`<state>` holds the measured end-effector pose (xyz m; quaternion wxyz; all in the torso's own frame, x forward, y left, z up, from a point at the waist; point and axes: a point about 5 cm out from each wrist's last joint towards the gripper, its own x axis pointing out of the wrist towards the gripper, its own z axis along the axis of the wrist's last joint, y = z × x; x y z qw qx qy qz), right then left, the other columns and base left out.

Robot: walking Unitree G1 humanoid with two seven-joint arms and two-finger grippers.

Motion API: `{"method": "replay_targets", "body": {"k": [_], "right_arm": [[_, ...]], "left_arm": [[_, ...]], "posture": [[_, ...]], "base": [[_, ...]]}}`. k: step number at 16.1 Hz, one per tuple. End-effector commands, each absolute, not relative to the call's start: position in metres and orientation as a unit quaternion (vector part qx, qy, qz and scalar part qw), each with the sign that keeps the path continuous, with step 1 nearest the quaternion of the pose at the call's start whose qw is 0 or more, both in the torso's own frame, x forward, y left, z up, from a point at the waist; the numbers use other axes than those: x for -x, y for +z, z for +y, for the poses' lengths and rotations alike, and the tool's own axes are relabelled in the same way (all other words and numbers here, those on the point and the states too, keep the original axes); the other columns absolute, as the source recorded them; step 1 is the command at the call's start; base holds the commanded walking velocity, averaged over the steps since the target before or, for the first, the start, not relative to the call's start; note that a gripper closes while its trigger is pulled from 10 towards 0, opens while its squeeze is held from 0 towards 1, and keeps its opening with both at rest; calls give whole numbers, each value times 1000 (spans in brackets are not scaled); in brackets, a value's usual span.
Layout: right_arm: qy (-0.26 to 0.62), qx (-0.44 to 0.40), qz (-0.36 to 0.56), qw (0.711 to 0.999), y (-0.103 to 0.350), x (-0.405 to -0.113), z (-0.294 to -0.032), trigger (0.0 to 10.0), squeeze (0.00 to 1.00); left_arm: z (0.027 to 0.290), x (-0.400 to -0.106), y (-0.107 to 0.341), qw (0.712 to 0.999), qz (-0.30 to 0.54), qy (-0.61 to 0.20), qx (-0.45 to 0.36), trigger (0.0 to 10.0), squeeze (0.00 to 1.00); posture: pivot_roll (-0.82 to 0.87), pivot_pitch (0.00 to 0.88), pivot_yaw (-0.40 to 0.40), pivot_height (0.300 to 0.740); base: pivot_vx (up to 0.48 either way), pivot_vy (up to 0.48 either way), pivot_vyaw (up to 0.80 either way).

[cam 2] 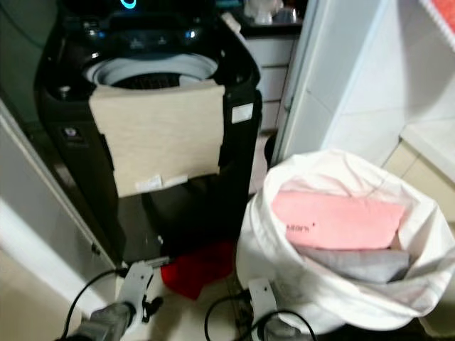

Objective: Clothes washing

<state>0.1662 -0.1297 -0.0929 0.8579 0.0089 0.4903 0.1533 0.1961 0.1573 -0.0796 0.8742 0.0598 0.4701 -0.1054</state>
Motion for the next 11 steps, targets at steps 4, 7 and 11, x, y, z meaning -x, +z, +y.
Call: {"method": "replay_targets", "body": {"k": [4, 7, 11], "right_arm": [[160, 12, 489, 857, -93, -165, -133, 10000, 0], [168, 23, 491, 854, -94, -163, -134, 10000, 0], [165, 33, 494, 853, -96, -160, -137, 10000, 0]], "left_arm": [[157, -199, -79, 873, 471, -108, -62, 10000, 0], [158, -197, -79, 872, 472, -112, -66, 10000, 0], [158, -196, -80, 871, 473, -116, -66, 10000, 0]], "posture": [[-61, 36, -10, 740], [-62, 32, -8, 740], [-66, 26, -6, 740]], "base": [[0, 0, 0], [0, 0, 0], [-303, 0, 122]]}}
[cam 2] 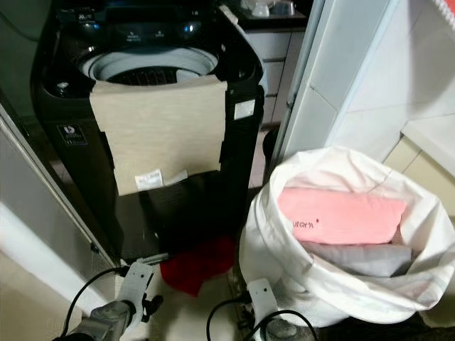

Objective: Clothes washing

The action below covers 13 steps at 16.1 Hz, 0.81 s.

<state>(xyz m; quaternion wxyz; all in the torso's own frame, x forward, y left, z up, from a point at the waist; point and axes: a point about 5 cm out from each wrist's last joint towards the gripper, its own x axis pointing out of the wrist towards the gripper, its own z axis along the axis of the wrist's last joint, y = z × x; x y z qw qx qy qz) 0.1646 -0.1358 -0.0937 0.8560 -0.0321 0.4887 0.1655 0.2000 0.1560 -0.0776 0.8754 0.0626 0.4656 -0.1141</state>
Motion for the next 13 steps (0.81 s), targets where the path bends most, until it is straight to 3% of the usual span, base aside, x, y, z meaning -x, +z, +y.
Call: {"method": "replay_targets", "body": {"k": [1, 8, 13], "right_arm": [[165, 34, 495, 853, -96, -160, -137, 10000, 0], [159, 36, 494, 854, -96, -160, -141, 10000, 0], [136, 22, 494, 858, -94, -165, -143, 10000, 0]], "left_arm": [[158, -196, -80, 871, 473, -116, -66, 10000, 0], [157, -195, -80, 870, 475, -117, -67, 10000, 0], [157, -195, -80, 869, 477, -116, -68, 10000, 0]], "posture": [[-66, 26, -6, 740], [-66, 19, -5, 740], [-65, 23, -8, 740]], "base": [[-345, 0, 594], [-333, 0, 800], [-318, 0, 0]]}}
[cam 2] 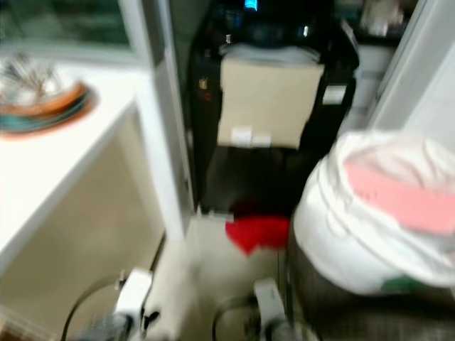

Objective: Clothes washing

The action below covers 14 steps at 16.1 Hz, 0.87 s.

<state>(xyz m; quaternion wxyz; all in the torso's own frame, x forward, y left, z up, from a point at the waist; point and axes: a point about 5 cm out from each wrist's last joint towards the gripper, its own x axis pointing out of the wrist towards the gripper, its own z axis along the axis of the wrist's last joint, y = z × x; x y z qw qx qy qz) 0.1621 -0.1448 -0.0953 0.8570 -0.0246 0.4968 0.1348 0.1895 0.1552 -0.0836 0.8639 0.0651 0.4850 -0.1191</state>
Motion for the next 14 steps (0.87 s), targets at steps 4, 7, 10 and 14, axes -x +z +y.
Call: {"method": "replay_targets", "body": {"k": [4, 7, 10, 14], "right_arm": [[140, 29, 494, 858, -94, -166, -142, 10000, 0], [144, 35, 495, 856, -94, -165, -141, 10000, 0], [147, 41, 496, 855, -95, -163, -143, 10000, 0], [160, 48, 493, 854, -94, -164, -141, 10000, 0]], "left_arm": [[160, -195, -81, 868, 478, -112, -68, 10000, 0], [161, -195, -81, 867, 480, -110, -70, 10000, 0], [160, -194, -81, 872, 474, -105, -61, 10000, 0], [160, -193, -82, 872, 475, -102, -61, 10000, 0]], "posture": [[-65, 28, -5, 740], [-66, 30, -3, 740], [-65, 29, -4, 740], [-64, 31, -8, 740]], "base": [[-319, 0, 0], [-106, 0, 0], [0, 0, 0], [0, -351, 503]]}}
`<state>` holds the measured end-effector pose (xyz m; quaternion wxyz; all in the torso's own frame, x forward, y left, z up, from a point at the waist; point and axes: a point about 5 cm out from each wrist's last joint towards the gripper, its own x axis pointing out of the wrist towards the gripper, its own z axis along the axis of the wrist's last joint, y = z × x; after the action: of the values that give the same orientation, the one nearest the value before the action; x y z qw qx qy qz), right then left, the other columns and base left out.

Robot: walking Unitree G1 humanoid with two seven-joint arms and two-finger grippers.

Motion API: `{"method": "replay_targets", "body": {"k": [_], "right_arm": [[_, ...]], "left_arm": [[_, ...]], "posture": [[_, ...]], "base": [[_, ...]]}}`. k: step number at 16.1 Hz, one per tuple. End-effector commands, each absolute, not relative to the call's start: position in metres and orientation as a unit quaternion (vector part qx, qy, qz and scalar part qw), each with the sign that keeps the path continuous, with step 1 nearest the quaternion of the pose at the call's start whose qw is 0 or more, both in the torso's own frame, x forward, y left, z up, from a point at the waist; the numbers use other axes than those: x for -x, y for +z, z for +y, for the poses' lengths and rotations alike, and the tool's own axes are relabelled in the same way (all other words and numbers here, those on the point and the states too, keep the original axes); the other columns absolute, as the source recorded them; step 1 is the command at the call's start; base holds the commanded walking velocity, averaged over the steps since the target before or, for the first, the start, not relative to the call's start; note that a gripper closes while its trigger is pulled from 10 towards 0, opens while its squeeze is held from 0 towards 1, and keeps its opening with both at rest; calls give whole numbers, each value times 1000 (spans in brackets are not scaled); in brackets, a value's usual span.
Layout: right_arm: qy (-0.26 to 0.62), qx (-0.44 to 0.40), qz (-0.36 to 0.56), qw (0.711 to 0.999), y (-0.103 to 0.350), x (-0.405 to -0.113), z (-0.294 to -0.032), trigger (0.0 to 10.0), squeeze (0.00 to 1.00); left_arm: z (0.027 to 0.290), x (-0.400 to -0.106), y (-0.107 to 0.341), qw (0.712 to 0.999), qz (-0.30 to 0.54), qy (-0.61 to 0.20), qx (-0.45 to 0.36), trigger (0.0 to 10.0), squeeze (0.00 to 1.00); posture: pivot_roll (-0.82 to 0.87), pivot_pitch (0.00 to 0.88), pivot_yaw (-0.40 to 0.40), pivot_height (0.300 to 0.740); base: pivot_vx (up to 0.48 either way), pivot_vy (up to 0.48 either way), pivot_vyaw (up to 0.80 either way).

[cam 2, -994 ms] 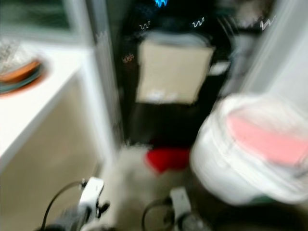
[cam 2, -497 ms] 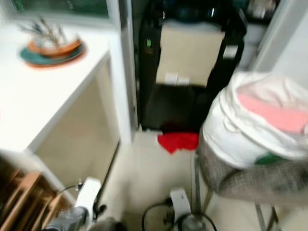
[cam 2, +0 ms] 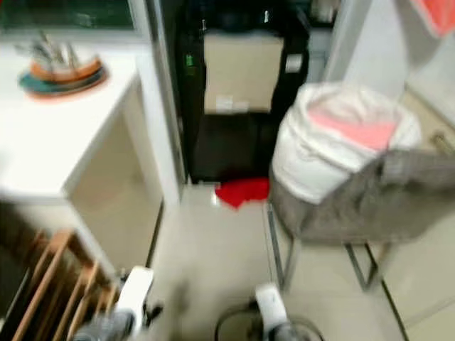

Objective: Clothes washing

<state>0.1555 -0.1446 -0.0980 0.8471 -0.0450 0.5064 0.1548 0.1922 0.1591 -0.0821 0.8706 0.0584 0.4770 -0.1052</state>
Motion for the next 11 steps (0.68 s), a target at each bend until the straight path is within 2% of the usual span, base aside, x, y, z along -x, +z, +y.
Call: {"method": "replay_targets", "body": {"k": [1, 9, 11], "right_arm": [[162, 49, 492, 854, -94, -164, -141, 10000, 0], [182, 65, 491, 849, -94, -165, -138, 10000, 0], [190, 73, 492, 847, -94, -165, -138, 10000, 0]], "left_arm": [[160, -192, -82, 871, 477, -100, -60, 10000, 0], [169, -182, -87, 866, 490, -85, -59, 10000, 0], [173, -178, -88, 868, 489, -74, -44, 10000, 0]], "posture": [[-63, 30, -9, 740], [-61, 25, -16, 740], [-61, 26, -17, 740]], "base": [[0, -480, 800], [0, -480, 800], [0, -152, 800]]}}
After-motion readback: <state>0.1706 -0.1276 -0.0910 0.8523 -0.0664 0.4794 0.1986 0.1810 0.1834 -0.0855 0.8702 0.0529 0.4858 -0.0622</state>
